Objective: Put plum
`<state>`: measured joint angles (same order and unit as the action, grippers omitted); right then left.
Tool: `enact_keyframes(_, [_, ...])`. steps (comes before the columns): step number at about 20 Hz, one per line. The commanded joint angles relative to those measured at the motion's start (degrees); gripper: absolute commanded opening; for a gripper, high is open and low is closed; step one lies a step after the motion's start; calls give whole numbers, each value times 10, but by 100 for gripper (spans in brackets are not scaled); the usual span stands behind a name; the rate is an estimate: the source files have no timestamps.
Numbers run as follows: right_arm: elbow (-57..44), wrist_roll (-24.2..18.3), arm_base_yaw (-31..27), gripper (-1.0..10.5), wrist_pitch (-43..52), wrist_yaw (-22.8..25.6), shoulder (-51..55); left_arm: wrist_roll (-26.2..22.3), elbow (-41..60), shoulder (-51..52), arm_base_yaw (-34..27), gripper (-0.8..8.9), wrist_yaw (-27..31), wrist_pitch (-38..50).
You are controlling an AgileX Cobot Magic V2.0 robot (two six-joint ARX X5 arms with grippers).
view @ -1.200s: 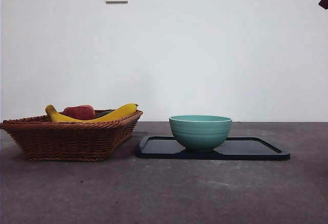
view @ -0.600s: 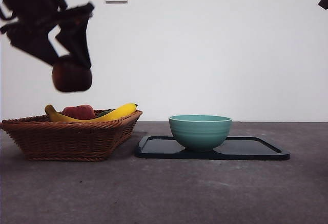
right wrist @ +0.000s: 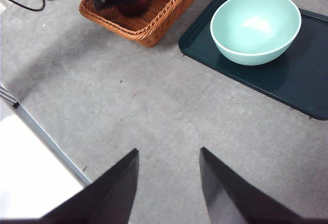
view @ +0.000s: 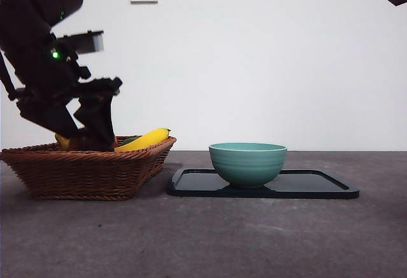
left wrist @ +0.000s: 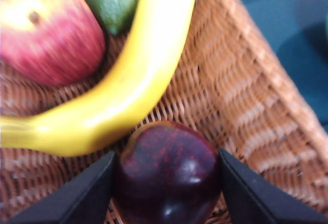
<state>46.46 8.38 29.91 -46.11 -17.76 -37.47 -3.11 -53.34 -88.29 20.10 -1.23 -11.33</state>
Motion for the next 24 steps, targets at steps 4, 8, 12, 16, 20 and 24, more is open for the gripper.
enact_keyframes(4, [4,6,3,190,5,2,-2,-29,-4,-28,1,245,2,11])
enact_keyframes(8, [4,6,3,190,5,1,-2,-35,-4,-28,1,249,2,11])
enact_keyframes(12, [4,6,3,190,5,0,-2,-35,-4,-28,1,354,2,5])
enact_keyframes(16, [4,6,3,190,5,-1,-2,-33,-4,-28,1,377,2,5])
enact_keyframes(20, [4,6,3,190,5,-1,-2,-23,-9,-13,1,375,2,6])
enact_keyframes(24, [4,6,3,190,5,0,-2,-23,-20,23,1,375,2,6])
